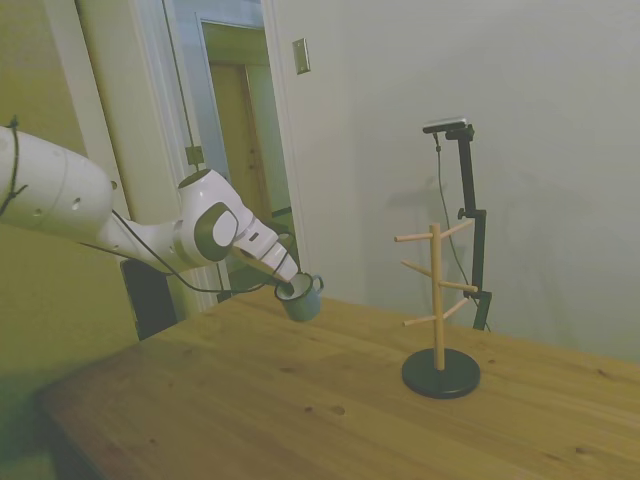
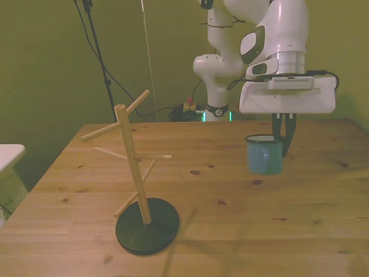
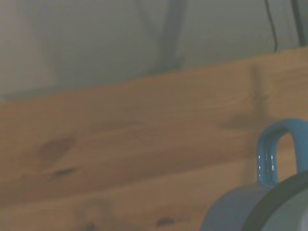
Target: Unload the mug
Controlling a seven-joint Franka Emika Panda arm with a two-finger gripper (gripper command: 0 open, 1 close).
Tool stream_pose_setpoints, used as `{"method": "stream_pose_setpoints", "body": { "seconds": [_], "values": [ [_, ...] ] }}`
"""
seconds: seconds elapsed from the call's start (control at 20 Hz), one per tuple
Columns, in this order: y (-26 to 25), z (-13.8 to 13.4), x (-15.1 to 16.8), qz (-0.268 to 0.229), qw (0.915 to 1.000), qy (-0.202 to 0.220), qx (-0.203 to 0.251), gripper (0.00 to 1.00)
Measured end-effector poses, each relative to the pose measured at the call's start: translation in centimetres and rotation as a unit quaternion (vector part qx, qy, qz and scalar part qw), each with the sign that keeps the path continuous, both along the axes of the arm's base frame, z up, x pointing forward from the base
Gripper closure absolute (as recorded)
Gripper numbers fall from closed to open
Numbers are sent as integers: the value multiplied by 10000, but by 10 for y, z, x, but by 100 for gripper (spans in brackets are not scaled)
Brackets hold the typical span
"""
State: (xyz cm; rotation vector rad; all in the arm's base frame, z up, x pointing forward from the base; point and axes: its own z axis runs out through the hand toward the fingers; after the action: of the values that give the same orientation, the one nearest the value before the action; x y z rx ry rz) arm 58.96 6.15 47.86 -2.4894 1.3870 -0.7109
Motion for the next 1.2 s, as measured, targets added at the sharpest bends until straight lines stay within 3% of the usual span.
{"method": "stream_pose_setpoints", "body": {
  "seconds": [0.15, 0.3, 1.2],
  "values": [
    [-1, -23, -25, 197, 9975, 674, -12, 100],
    [-3, -42, -40, 339, 9939, 1045, -85, 100],
    [-47, -98, -38, 205, 9856, 1646, -315, 100]
  ]
}}
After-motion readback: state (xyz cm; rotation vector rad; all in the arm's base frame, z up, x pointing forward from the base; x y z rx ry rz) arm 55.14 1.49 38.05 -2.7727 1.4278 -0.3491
